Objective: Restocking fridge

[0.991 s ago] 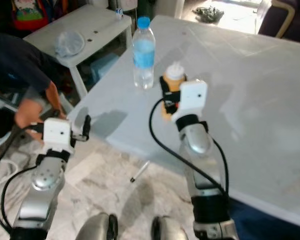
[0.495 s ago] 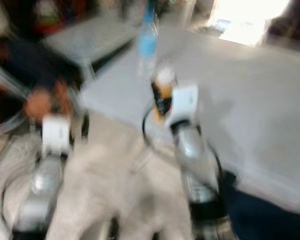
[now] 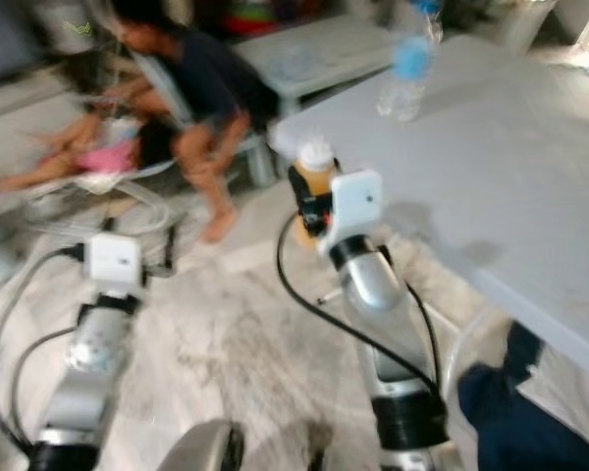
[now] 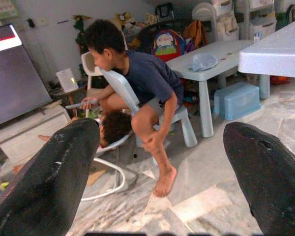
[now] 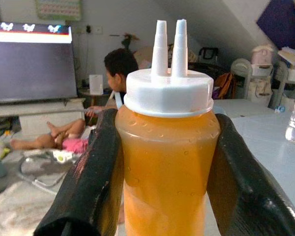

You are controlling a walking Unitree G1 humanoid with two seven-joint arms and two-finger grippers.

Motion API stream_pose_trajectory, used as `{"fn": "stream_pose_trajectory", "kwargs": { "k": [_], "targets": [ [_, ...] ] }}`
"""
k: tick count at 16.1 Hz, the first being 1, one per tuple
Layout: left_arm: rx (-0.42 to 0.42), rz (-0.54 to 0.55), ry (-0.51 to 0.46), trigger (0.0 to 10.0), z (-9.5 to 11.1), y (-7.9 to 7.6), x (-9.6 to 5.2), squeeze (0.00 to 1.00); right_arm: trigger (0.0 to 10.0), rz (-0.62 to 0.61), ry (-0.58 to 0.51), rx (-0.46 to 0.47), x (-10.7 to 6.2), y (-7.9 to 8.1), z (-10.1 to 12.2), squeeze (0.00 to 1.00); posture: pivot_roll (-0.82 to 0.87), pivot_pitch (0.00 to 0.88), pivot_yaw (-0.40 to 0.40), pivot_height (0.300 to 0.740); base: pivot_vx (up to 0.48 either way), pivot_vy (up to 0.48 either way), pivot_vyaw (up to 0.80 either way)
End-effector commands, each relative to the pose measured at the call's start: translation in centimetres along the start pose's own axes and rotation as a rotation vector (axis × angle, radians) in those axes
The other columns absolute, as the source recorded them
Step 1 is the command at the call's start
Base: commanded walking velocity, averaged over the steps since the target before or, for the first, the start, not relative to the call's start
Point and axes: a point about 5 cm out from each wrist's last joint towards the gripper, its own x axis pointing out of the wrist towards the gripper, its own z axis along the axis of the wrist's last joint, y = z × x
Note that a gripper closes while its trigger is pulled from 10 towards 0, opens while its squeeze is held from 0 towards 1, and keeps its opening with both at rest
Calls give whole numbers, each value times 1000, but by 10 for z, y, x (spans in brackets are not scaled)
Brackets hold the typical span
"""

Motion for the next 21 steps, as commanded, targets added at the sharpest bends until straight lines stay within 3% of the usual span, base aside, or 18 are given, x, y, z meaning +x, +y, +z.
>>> {"fn": "stream_pose_trajectory", "kwargs": {
  "k": [1, 11, 14, 21],
  "targets": [
    [16, 6, -9, 10000, 1, 3, 2, 0, 10000, 9, -38, 6, 2, 2, 9, 0, 60, 36, -3, 740, 0, 0, 800],
    [24, -2, -2, 10000, -1, 3, 0, 0, 10000, 27, -9, 8, -5, 4, 0, 0, 60, 45, 2, 740, 0, 0, 800],
    [20, 37, 31, 10000, -6, 9, -1, 0, 10000, 22, 0, 11, -8, 4, -2, 0, 58, 45, 3, 740, 0, 0, 800],
    [2, 33, 53, 10000, -7, 7, 0, 0, 10000, 18, -1, 9, -8, 3, -3, 0, 59, 48, 2, 740, 0, 460, 343]
  ]
}}
